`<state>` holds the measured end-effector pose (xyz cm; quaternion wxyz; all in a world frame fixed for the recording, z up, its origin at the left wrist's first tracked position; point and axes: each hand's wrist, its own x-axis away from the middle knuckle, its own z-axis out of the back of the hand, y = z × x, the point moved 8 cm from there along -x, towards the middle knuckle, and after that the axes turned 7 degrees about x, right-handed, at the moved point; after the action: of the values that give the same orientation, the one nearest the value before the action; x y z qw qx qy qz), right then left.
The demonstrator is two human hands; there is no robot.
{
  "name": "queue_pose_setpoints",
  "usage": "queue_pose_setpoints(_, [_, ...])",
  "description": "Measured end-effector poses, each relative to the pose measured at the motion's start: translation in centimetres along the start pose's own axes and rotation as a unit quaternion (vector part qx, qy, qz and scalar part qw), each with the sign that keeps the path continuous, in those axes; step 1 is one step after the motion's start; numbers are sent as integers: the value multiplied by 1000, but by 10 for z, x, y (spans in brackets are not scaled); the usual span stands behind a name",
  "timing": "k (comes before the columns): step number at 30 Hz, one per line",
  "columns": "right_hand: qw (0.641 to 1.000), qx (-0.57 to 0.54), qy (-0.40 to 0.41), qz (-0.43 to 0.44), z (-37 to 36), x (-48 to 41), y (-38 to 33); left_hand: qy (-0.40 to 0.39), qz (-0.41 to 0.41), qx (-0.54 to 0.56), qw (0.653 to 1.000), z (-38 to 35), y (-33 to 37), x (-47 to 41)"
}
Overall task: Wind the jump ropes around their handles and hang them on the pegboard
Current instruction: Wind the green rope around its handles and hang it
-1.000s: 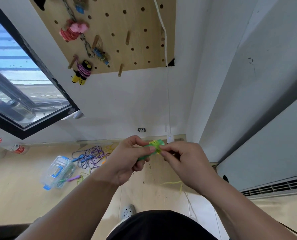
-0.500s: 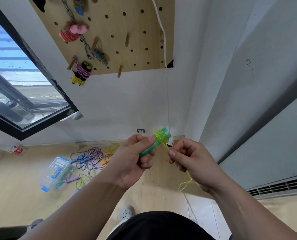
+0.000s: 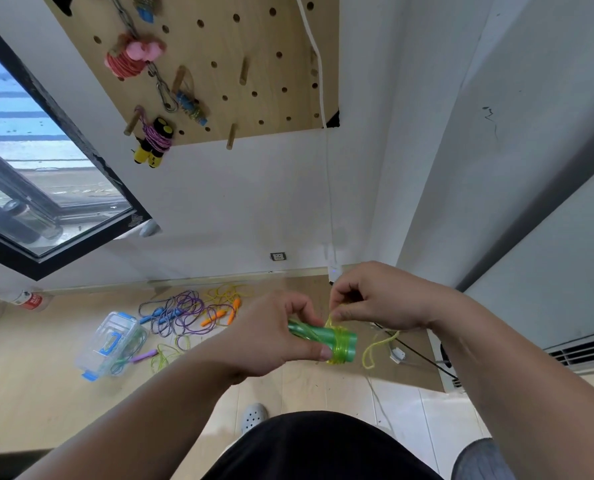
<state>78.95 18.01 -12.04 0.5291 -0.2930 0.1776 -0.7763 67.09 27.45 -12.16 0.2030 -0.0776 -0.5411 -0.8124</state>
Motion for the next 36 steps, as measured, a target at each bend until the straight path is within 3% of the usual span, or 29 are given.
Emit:
queue_pose_setpoints(6, [990,7,128,-53,8,1,-18,86,20,-18,996,17,-5,-14])
queue_pose_setpoints(8, [986,-4,156,-54,3,6,-24,112,60,64,990,24,-11,-16])
queue_pose_setpoints(11, [970,-67,228,-51,-2,15,-24,129,112,246,954,22,-19,-18])
queue_pose_setpoints(15, [927,-136,344,-57,4,33,-14,110,122,403,901,8,-11,-17])
queue_pose_setpoints(17, [914,-175,361,-56,3,38,-9,116,116,443,881,6,-6,-17])
queue_pose_setpoints(26, [855,-406,322,-18,-7,42,-4,154,60,545,822,4,6,-16])
queue_pose_setpoints(30, [820,-520,238,-26,-19,35,5,105,31,550,828,3,21,-9])
queue_pose_setpoints(33, [856,-492,157,-13,-23,28,8,29,16,529,848,0,33,-3])
queue_pose_setpoints(36, [914,-393,104,-7,-17,24,12,-38,13,418,908,-4,36,2])
